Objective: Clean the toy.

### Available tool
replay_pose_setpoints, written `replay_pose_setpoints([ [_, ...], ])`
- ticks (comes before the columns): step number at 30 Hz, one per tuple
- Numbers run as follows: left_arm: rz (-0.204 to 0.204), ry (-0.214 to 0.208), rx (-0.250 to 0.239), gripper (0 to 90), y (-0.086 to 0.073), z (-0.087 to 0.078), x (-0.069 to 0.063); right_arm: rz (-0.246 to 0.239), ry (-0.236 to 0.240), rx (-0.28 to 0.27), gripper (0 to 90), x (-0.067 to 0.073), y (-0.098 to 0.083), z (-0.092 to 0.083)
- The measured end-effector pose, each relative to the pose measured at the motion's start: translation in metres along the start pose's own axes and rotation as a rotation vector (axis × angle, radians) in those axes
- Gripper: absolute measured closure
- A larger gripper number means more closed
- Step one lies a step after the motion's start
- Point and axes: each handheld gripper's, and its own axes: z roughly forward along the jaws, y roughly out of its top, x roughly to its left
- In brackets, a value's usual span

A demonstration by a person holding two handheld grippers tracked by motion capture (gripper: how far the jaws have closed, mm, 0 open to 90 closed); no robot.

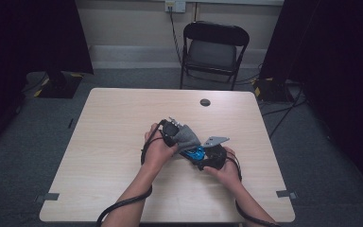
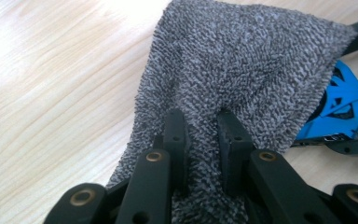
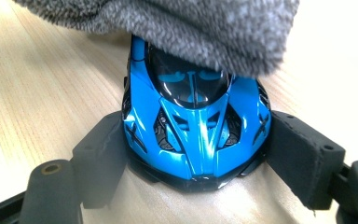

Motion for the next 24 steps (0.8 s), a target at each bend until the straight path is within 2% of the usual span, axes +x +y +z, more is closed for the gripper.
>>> replay_pose_setpoints([
  [10,-0.033,0.022,0.009,76.5,-0.003,-0.001,0.013,0.000,0.000,0.000,23.5,0.000,0.000,0.000],
  [24,-0.120,0.029,0.036,76.6,-0.019,0.003,0.041,0.000,0.000,0.000,23.5,0.000,0.000,0.000],
])
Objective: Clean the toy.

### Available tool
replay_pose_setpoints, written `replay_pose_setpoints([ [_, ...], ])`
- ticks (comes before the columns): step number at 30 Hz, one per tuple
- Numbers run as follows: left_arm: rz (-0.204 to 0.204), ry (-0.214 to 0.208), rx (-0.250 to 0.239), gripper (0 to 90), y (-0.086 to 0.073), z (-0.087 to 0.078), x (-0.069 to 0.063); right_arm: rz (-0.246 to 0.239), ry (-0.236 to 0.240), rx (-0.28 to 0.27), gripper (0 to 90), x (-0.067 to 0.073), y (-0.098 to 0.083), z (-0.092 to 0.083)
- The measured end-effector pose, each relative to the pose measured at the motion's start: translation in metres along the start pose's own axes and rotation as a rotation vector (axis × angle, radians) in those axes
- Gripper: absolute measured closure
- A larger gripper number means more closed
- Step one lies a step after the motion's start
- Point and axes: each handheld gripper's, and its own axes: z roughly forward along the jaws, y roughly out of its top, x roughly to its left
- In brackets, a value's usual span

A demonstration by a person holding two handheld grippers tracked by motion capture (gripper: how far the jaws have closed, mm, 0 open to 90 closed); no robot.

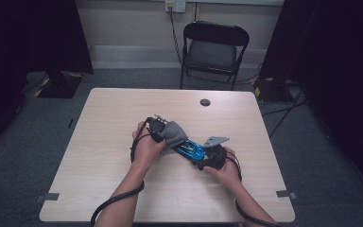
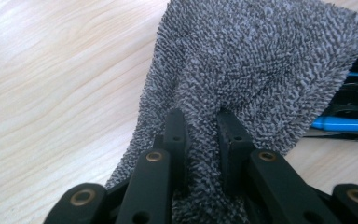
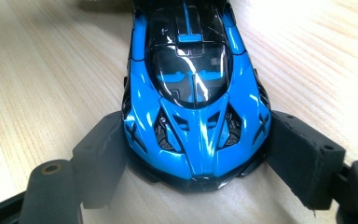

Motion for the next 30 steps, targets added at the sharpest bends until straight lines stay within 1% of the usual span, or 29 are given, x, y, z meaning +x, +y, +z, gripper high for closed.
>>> replay_pose_setpoints([
  [2,-0.020,0.000,0.000,76.6,-0.002,0.001,0.004,0.000,0.000,0.000,23.5,0.000,0.000,0.000],
  [7,-0.039,0.007,0.010,76.6,-0.006,0.002,0.011,0.000,0.000,0.000,23.5,0.000,0.000,0.000],
  [16,-0.051,0.033,0.032,76.6,-0.010,0.004,0.021,0.000,0.000,0.000,23.5,0.000,0.000,0.000],
  [22,-0.066,0.039,0.037,76.5,-0.014,0.005,0.026,0.000,0.000,0.000,23.4,0.000,0.000,0.000],
  [24,-0.077,0.037,0.036,76.5,-0.016,0.005,0.028,0.000,0.000,0.000,23.5,0.000,0.000,0.000],
  [25,-0.077,0.046,0.039,76.5,-0.017,0.005,0.029,0.000,0.000,0.000,23.5,0.000,0.000,0.000],
  [28,-0.076,0.049,0.043,76.5,-0.018,0.003,0.031,0.000,0.000,0.000,23.5,0.000,0.000,0.000],
  [30,-0.088,0.046,0.039,76.5,-0.020,0.003,0.033,0.000,0.000,0.000,23.5,0.000,0.000,0.000],
])
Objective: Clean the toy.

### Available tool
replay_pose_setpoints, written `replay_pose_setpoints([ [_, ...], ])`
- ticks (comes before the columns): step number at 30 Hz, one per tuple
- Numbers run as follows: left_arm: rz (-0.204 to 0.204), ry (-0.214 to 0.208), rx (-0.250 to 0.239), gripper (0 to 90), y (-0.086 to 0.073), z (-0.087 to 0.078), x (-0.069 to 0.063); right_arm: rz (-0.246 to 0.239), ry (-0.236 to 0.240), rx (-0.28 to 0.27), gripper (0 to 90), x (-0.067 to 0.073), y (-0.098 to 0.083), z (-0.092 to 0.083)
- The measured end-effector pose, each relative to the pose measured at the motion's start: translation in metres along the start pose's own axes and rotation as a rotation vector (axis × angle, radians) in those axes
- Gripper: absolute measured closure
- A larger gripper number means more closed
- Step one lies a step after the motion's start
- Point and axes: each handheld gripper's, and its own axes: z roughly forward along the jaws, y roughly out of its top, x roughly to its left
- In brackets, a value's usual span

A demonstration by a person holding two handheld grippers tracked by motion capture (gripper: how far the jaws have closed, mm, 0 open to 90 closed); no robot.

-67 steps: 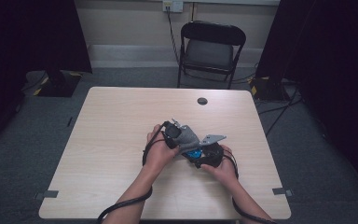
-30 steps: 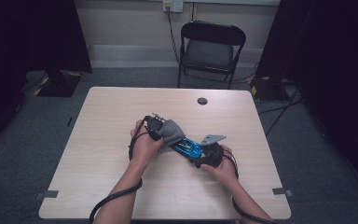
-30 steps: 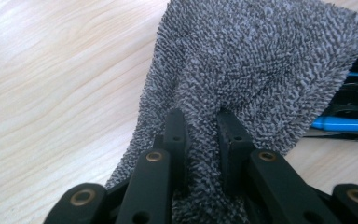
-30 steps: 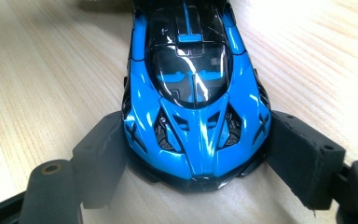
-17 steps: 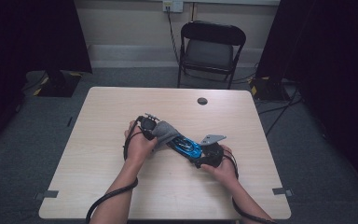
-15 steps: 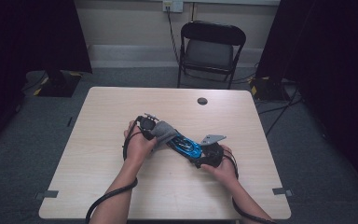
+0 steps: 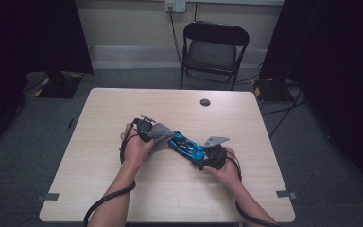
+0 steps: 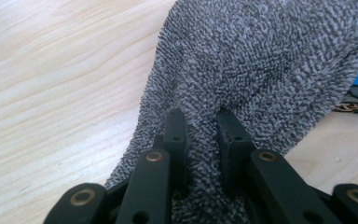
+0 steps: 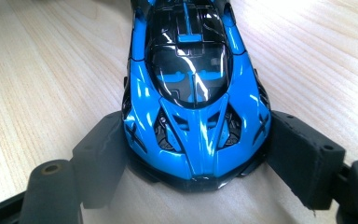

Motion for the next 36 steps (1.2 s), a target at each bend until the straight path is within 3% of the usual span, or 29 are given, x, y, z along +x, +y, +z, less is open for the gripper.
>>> replay_pose_setpoints([
  [8,-0.031,0.012,-0.013,76.4,-0.009,-0.007,0.012,0.001,0.000,0.000,23.5,0.000,0.000,0.000],
  [19,-0.025,0.014,-0.070,76.5,-0.017,-0.030,0.022,0.000,0.000,0.000,23.5,0.000,0.000,0.000],
  [24,-0.001,-0.039,-0.117,76.6,-0.014,-0.040,0.009,0.000,0.000,0.000,23.5,0.000,0.000,0.000],
  [31,0.066,-0.107,-0.178,76.6,-0.005,-0.052,-0.022,0.000,0.000,0.000,23.5,0.000,0.000,0.000],
  [36,0.131,-0.140,-0.172,76.6,-0.002,-0.053,-0.048,0.000,0.000,0.000,23.5,0.000,0.000,0.000],
])
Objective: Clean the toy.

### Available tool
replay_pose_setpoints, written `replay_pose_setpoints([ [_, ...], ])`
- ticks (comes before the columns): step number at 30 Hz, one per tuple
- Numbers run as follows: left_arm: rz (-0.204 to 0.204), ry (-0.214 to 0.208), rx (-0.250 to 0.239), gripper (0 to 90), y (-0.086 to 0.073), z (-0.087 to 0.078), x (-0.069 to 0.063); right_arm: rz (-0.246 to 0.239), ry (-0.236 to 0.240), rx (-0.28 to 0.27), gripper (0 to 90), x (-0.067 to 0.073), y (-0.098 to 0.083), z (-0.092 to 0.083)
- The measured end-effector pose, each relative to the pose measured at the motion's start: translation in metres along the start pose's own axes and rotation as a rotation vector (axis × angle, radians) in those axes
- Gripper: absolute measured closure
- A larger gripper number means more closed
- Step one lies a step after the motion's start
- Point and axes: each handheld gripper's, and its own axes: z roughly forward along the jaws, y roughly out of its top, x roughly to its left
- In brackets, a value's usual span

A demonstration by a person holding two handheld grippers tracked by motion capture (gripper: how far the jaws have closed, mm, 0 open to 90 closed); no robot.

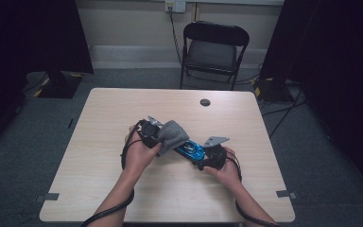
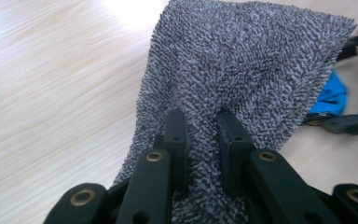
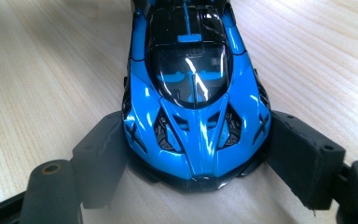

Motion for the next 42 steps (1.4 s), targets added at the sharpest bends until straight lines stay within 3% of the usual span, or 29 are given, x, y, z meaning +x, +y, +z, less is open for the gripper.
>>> replay_pose_setpoints([
  [13,0.127,-0.040,0.034,76.5,0.008,0.031,-0.056,0.001,-0.001,-0.001,23.5,0.000,0.000,0.000],
  [19,0.171,-0.041,0.076,75.7,0.010,0.045,-0.071,0.000,-0.001,-0.001,23.5,0.000,0.000,0.000],
  [27,0.179,-0.020,0.090,75.6,0.009,0.049,-0.071,0.001,-0.001,-0.001,23.5,0.000,0.000,0.000],
  [35,0.183,0.024,0.099,75.7,0.012,0.047,-0.061,0.001,-0.001,-0.001,23.5,0.000,0.000,0.000],
  [42,0.134,0.043,0.109,75.6,0.012,0.047,-0.044,-0.001,0.000,0.000,23.5,0.000,0.000,0.000],
])
